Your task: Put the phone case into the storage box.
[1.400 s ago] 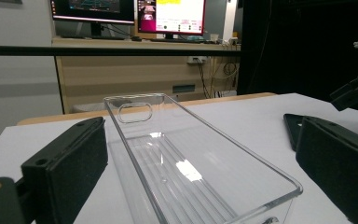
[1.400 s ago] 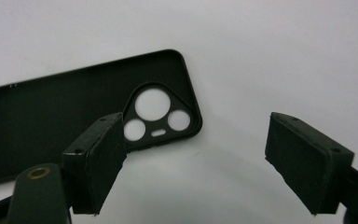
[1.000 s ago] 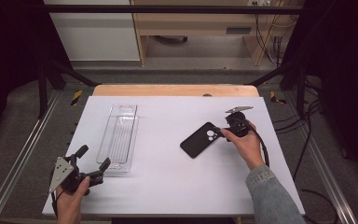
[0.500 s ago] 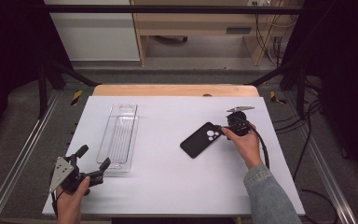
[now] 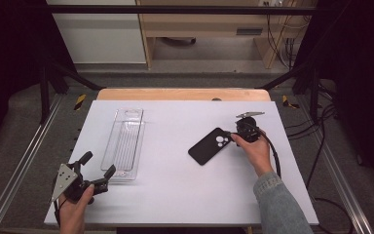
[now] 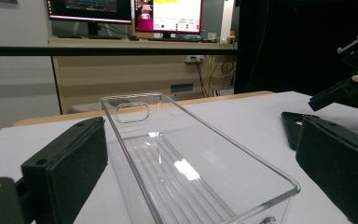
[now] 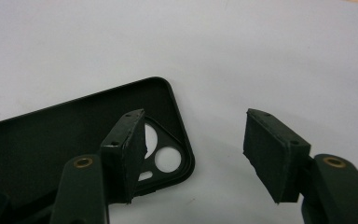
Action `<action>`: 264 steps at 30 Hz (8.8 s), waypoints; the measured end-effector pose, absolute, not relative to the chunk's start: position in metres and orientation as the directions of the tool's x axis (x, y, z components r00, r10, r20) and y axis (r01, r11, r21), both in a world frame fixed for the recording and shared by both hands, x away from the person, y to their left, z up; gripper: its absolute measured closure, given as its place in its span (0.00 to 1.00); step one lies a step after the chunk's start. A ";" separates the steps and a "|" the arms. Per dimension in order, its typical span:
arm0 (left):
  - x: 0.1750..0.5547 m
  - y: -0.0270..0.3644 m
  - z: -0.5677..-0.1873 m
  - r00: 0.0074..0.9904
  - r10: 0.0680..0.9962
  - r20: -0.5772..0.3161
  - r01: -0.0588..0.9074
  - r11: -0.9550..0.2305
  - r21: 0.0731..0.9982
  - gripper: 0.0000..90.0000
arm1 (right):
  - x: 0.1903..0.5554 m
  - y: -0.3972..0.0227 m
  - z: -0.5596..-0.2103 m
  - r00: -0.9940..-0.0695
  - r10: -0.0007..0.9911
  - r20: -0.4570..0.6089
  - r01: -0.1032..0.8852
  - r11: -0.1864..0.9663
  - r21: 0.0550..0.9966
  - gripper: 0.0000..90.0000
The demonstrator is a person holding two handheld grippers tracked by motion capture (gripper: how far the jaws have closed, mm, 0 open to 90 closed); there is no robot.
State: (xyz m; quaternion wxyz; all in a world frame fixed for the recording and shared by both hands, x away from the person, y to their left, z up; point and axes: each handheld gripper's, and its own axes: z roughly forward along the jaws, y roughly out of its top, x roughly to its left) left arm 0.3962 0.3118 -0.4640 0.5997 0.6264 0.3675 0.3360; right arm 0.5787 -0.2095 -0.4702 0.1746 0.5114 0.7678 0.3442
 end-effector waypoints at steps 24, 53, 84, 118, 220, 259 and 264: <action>0.397 0.311 -0.464 0.505 0.863 -0.020 0.058 -0.011 0.998 0.02 | 0.583 -0.209 -0.477 -0.411 0.907 0.092 0.656 0.224 0.720 0.55; 0.397 0.310 -0.465 0.508 0.861 -0.019 0.064 -0.016 0.998 0.02 | 0.582 -0.206 -0.488 -0.438 0.896 0.066 0.682 0.284 0.674 0.72; 0.398 0.308 -0.465 0.513 0.858 -0.011 0.070 -0.029 0.997 0.02 | 0.580 -0.204 -0.491 -0.456 0.888 0.059 0.680 0.304 0.667 0.82; 0.397 0.309 -0.465 0.510 0.860 -0.010 0.073 -0.032 0.997 0.02 | 0.557 -0.203 -0.466 -0.522 0.853 -0.018 0.564 0.360 0.743 0.97; 0.449 0.160 -0.345 0.694 0.714 0.091 0.171 -0.286 0.943 0.02 | 0.483 -0.119 -0.328 -0.605 0.576 -0.549 0.023 0.703 0.711 0.98; 0.471 0.153 -0.340 0.746 0.666 0.018 0.258 -0.315 0.913 0.42 | 0.454 -0.078 -0.336 -0.564 0.480 -0.672 -0.137 0.748 0.649 0.98; 0.476 0.147 -0.339 0.754 0.657 -0.010 0.297 -0.326 0.897 0.51 | 0.454 -0.075 -0.340 -0.567 0.467 -0.679 -0.142 0.756 0.639 0.98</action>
